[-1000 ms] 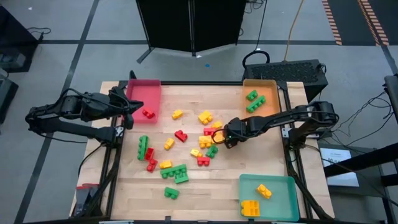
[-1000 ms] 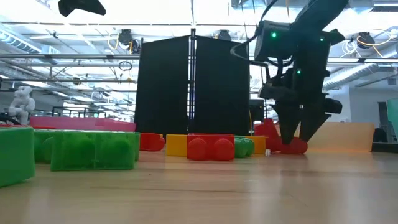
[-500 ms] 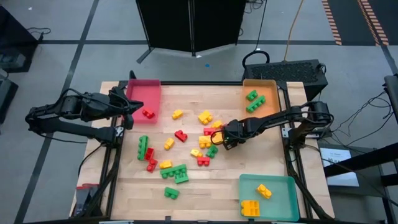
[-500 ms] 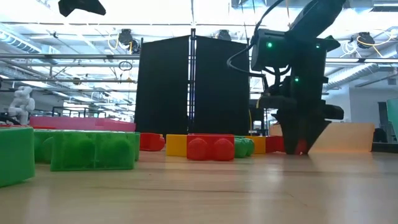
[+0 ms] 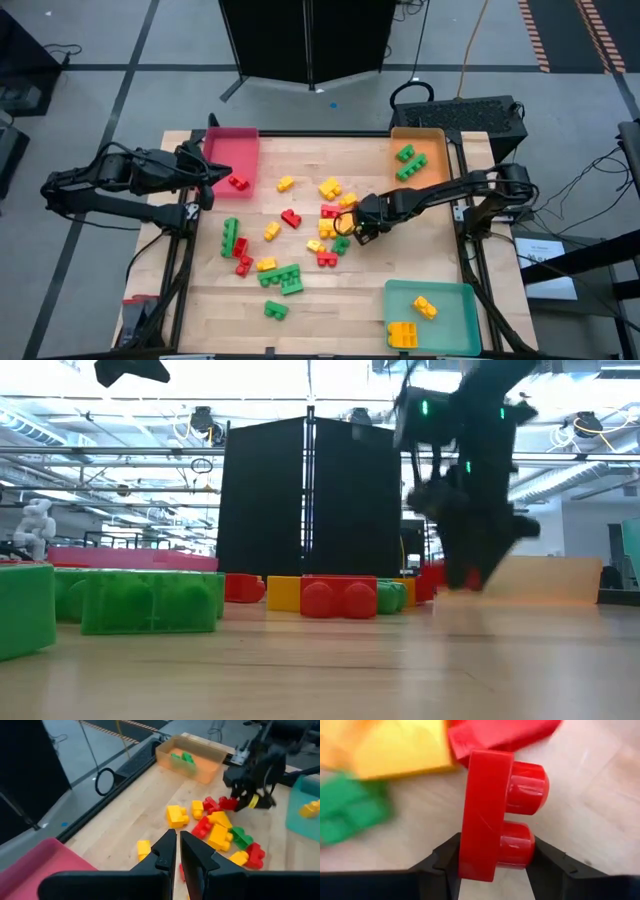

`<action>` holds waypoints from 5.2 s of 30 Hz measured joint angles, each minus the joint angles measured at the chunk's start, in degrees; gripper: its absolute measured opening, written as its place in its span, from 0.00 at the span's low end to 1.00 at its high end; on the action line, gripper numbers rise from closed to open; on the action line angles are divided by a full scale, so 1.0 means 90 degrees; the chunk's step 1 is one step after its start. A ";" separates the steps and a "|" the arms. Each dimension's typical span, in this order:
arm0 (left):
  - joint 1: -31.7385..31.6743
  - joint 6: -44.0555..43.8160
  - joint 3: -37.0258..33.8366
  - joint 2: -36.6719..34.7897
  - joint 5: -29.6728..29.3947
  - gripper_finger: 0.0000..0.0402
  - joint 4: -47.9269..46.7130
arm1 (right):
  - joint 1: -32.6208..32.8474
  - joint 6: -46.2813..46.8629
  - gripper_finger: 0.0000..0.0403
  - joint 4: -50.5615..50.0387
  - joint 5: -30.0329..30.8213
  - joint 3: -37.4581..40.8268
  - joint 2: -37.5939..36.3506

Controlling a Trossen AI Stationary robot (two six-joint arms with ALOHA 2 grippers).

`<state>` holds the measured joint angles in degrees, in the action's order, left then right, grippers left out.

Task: Sort blocks
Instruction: Put the red game piece into the red bin

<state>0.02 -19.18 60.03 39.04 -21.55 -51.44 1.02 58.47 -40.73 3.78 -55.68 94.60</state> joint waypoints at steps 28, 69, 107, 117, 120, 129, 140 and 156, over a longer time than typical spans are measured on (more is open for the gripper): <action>0.0001 0.1636 -0.0257 0.1675 0.1590 0.48 0.5036 | 0.0003 -0.4727 0.40 0.1686 0.2250 -0.4003 -0.0652; -0.0891 0.1219 -0.0262 0.3267 0.4381 0.48 0.7694 | 0.0486 -0.6575 0.40 0.2885 0.2199 -0.4005 -0.0713; -0.0987 0.1340 -0.0231 0.3338 0.4188 0.85 0.8721 | 0.0469 -0.6453 0.40 0.2894 0.2043 -0.4000 -0.0705; -0.0987 0.1331 -0.0231 0.3676 0.4250 0.85 0.9019 | 0.0469 -0.6338 0.40 0.2907 0.2042 -0.4002 -0.0708; -0.0987 0.1328 -0.0238 0.3749 0.4251 0.85 0.9168 | 0.0469 -0.6309 0.40 0.2898 0.2042 -0.4003 -0.0708; -0.0987 0.1331 -0.0236 0.3746 0.4254 0.72 0.9636 | 0.0469 -0.6262 0.41 0.2882 0.1873 -0.4003 -0.0708; -0.0987 0.1165 -0.0236 0.3745 0.4285 0.48 0.9610 | 0.0469 -0.6247 0.41 0.2880 0.1751 -0.4005 -0.0713; -0.0987 0.1156 -0.0236 0.3745 0.4280 0.42 0.9419 | 0.0471 -0.5991 0.55 0.2482 0.1467 -0.4010 -0.0741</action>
<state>-8.86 -8.78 57.91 72.75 16.97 33.33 5.26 4.55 -18.38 16.98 -91.77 87.93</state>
